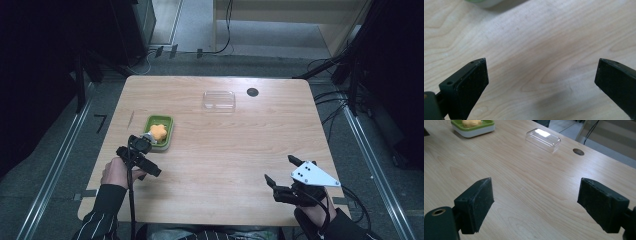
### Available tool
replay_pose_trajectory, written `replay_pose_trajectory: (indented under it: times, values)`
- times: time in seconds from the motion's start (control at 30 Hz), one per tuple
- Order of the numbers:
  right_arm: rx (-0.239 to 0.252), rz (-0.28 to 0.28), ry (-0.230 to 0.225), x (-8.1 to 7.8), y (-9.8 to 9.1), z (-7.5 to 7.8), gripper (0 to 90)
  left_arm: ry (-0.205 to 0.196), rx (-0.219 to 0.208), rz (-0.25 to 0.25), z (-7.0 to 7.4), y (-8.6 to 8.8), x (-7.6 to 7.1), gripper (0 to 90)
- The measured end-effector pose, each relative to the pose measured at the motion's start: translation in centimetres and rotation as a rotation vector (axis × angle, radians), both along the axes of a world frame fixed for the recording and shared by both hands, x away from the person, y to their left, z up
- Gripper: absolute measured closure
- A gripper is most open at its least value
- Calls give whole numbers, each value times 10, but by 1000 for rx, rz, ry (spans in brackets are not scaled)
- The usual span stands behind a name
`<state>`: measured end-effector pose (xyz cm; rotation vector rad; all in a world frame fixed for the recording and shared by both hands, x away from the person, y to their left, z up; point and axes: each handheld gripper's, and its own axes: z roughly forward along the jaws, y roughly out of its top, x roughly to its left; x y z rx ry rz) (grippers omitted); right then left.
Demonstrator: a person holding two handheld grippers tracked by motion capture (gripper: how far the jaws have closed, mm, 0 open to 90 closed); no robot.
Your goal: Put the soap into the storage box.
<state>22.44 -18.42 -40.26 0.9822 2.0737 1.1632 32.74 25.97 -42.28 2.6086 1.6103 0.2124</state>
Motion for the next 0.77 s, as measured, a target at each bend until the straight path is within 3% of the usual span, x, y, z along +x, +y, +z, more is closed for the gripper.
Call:
replay_pose_trajectory:
  times: [0.27, 0.4, 0.77]
  values:
    - [0, 1, -2, 0, -1, 0, 136, 34, 21, -28, -11, -1, -21, 0]
    - [0, 1, -4, 0, -1, 0, 136, 13, 16, -20, -10, 1, -29, 0]
    - [-1, 0, -3, 1, -1, 0, 136, 10, 1, -44, -14, 4, -30, 0]
